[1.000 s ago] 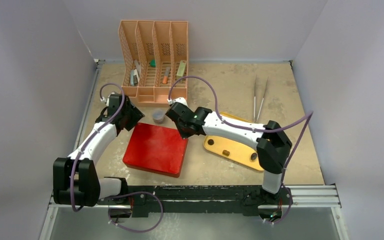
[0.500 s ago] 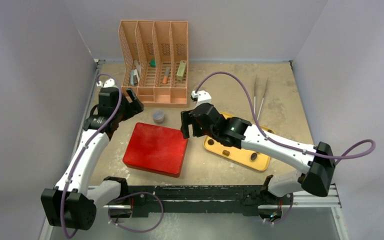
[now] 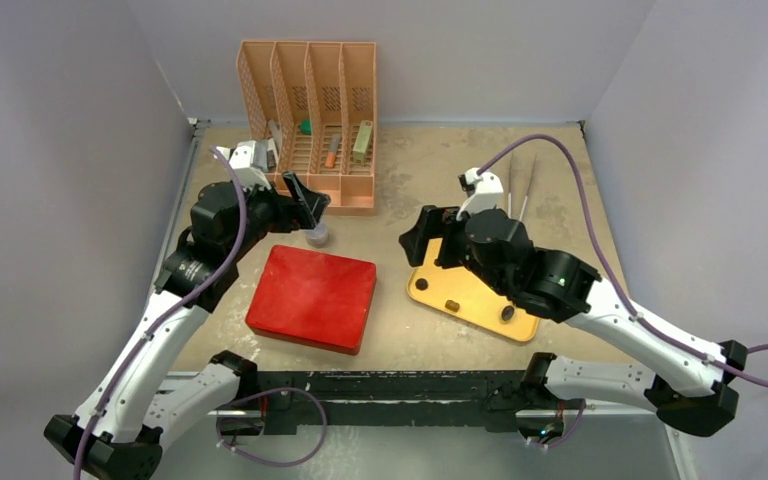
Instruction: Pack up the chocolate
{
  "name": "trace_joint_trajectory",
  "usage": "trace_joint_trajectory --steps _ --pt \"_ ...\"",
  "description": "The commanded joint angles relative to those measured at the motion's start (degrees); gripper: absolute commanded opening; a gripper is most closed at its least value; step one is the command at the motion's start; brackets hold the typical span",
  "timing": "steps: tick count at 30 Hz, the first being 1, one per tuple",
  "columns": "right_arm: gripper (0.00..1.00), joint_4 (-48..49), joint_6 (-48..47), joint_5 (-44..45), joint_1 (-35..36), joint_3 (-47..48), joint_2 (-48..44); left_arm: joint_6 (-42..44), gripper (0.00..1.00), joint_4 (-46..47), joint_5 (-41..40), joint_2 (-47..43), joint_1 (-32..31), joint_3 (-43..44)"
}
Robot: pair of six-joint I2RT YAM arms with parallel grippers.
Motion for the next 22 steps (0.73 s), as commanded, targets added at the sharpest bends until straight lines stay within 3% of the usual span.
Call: trace_joint_trajectory --steps 1,9,22 --pt "0.99 -2.4 0.4 3.9 0.0 2.2 -2.4 -1.2 0.88 6.0 -0.3 -1.5 -0.1 0.8" --pt "0.99 -1.0 2.0 4.6 -0.1 1.2 -2.7 -0.6 0.9 6.4 -6.1 -5.1 0.0 -1.3" --pt "0.99 -0.6 4.3 3.9 0.0 0.6 -2.2 -0.6 0.91 4.6 -6.0 -5.7 0.0 -1.8"
